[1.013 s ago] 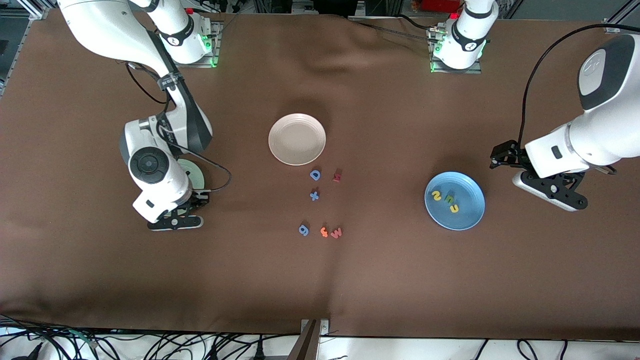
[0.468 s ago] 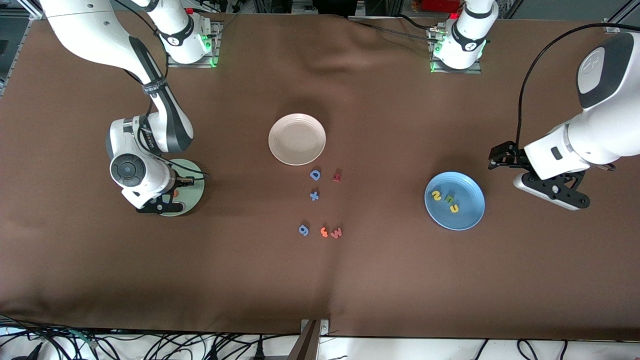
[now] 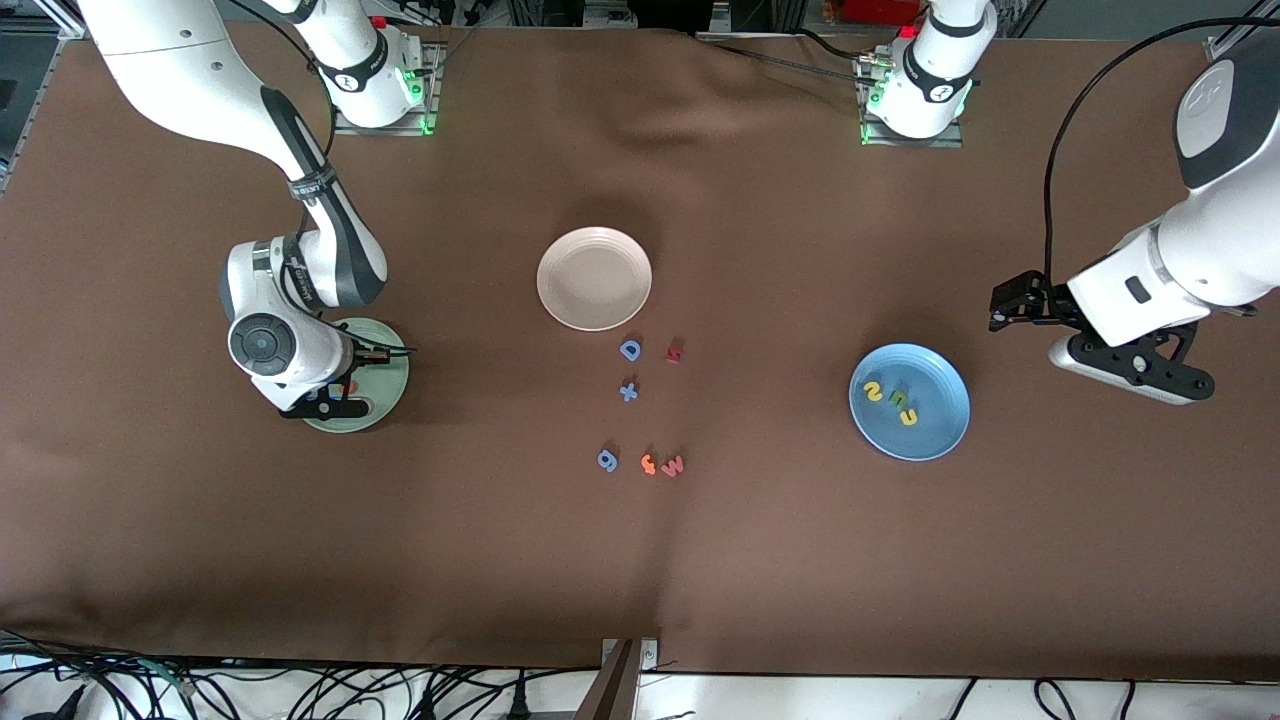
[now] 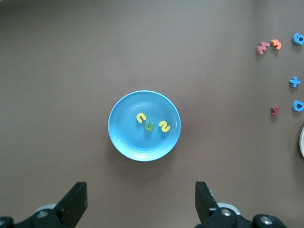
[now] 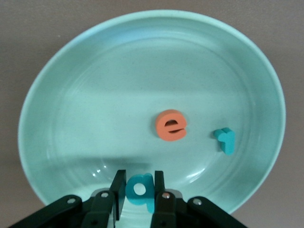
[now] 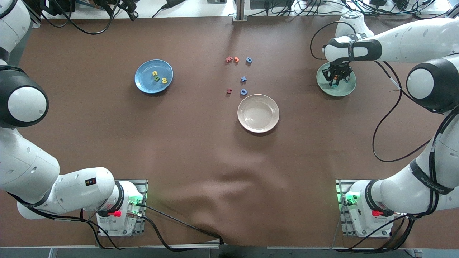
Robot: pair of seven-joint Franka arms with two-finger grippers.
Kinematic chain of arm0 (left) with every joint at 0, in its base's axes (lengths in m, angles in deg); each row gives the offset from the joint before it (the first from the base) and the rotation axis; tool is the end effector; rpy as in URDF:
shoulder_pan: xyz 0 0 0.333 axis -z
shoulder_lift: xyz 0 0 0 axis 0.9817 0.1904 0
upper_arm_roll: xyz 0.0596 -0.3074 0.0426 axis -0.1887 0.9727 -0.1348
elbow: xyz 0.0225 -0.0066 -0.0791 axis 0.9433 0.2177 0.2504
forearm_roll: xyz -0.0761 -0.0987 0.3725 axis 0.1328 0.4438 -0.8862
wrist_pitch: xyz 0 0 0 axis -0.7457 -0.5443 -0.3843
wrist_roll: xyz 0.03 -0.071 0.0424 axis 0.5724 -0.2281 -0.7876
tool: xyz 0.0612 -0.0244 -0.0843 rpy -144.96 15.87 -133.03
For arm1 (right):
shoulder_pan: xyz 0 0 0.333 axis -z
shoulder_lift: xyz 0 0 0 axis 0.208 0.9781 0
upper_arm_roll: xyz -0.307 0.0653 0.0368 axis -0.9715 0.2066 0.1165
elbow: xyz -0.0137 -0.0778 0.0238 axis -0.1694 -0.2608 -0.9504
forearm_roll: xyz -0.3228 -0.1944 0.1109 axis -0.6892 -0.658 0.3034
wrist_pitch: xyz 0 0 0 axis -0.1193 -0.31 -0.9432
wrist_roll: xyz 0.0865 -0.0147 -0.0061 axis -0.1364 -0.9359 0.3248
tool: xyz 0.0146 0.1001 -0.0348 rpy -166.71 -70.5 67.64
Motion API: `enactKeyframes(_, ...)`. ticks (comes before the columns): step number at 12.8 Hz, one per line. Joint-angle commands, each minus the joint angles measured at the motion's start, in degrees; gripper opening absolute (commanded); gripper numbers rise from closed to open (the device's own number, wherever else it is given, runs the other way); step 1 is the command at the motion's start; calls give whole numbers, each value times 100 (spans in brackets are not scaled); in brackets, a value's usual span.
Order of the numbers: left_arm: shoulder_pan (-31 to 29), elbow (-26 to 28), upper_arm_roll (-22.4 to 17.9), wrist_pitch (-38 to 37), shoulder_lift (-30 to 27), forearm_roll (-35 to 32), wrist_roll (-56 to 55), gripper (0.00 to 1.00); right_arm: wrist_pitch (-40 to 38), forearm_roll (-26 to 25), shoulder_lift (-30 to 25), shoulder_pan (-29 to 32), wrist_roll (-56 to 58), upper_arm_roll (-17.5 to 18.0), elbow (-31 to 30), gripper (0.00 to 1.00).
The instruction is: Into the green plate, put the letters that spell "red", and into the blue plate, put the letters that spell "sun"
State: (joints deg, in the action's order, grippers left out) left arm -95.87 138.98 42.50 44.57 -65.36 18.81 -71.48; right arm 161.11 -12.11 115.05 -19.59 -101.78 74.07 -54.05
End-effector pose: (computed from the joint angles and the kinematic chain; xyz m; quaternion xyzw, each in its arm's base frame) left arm 0.6303 -0.0731 0.5456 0.9884 -0.1460 -0.0309 0.0276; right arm 0.5910 0.0833 0.1843 0.9890 0.0155 -0.1285 0.0712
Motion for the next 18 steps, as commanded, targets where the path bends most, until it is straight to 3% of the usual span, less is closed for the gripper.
enactKeyframes(1,67,49,-218,-149,-281,-145,-12,100,221,112,61,73,150,63,-57,35)
enactKeyframes(2,390,58,-637,-201,-361,-15,-12,100,221,112,61,82,150,63,-57,49)
enactKeyframes(3,1037,58,-1503,-193,-431,309,-12,100,221,112,35,82,150,63,-31,70)
enactKeyframes(4,1366,119,-1938,-193,-510,686,14,100,213,112,-9,82,150,63,-5,85)
enactKeyframes(5,1404,389,-1951,-71,-737,733,14,100,213,121,-114,82,150,63,4,99)
enactKeyframes(7,1500,1529,-1977,699,-1518,734,6,100,143,121,-386,82,150,54,48,99)
enactKeyframes(8,1605,1665,-2038,764,-1618,725,6,100,81,121,-544,99,158,54,92,99)
enactKeyframes(11,1808,1693,-2329,765,-1689,734,14,100,-68,130,-931,108,167,46,197,100)
enactKeyframes(12,1817,1736,-2346,765,-1741,734,67,100,-312,173,-993,108,167,37,363,99)
enactKeyframes(15,1747,1922,-2347,774,-1900,734,462,100,-1479,944,-1002,108,254,-103,1214,99)
enactKeyframes(18,1633,1668,-2338,625,-1681,734,445,100,-2360,1035,-1011,108,860,-436,1919,100)
